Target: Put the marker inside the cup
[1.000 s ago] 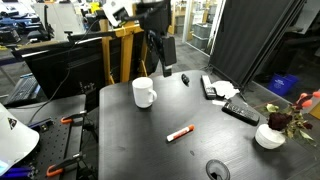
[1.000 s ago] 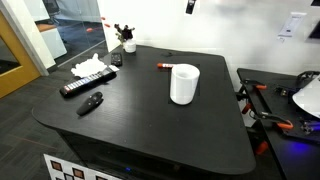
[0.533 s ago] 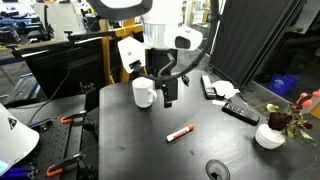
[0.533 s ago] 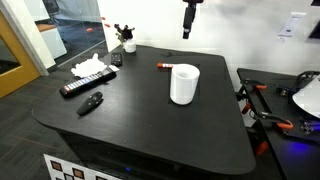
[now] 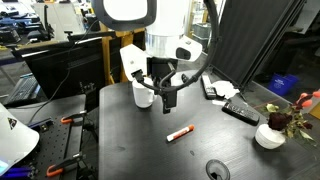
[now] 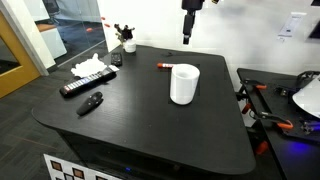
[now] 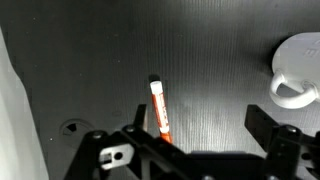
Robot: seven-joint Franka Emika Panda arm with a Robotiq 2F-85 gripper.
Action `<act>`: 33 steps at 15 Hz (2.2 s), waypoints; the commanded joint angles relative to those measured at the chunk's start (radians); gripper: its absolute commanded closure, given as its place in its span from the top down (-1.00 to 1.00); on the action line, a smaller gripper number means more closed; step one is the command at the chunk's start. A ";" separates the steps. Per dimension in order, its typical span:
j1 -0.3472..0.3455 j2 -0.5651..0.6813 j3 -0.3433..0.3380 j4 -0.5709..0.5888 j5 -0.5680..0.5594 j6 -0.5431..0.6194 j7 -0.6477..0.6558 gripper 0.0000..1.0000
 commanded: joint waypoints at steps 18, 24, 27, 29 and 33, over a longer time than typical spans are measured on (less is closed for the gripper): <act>-0.120 0.463 0.083 0.353 -0.014 0.195 -0.219 1.00; -0.116 0.559 0.083 0.431 -0.040 0.196 -0.198 1.00; -0.121 0.589 0.089 0.458 -0.040 0.197 -0.201 0.47; -0.123 0.603 0.092 0.473 -0.037 0.197 -0.200 0.17; -0.123 0.610 0.098 0.491 -0.036 0.195 -0.198 -0.44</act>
